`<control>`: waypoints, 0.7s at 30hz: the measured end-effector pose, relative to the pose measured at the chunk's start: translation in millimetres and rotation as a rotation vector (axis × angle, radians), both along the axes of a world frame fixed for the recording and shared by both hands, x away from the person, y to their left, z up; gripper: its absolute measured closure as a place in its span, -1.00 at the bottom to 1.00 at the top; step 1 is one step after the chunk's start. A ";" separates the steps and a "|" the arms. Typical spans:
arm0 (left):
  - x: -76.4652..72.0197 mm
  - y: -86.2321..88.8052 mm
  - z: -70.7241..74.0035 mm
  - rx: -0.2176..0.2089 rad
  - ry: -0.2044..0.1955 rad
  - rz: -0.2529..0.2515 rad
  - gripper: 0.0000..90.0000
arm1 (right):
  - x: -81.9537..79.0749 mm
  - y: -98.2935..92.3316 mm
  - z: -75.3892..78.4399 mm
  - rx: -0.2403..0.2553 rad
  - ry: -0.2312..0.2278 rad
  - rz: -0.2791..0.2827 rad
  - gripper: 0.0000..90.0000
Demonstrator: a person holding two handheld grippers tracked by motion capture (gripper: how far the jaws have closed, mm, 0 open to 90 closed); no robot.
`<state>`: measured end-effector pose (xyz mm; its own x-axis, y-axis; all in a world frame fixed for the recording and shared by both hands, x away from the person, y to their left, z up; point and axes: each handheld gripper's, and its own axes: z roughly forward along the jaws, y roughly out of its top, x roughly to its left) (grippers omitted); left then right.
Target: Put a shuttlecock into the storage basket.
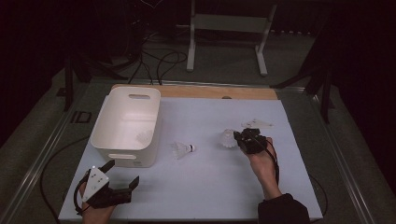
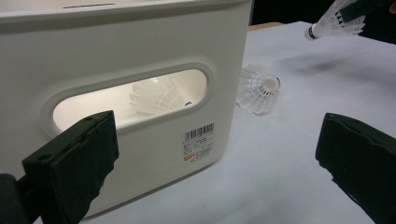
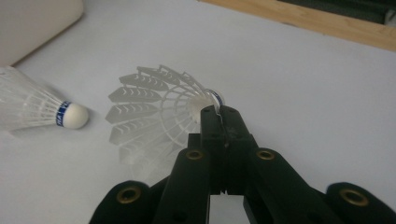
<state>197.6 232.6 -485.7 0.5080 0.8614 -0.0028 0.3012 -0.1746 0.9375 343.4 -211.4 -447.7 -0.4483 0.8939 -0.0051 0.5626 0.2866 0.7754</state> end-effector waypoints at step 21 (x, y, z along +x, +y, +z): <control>-0.1 -0.1 0.0 0.001 -0.001 0.000 -1.00 | -6.7 8.6 17.4 0.033 -0.023 0.027 0.99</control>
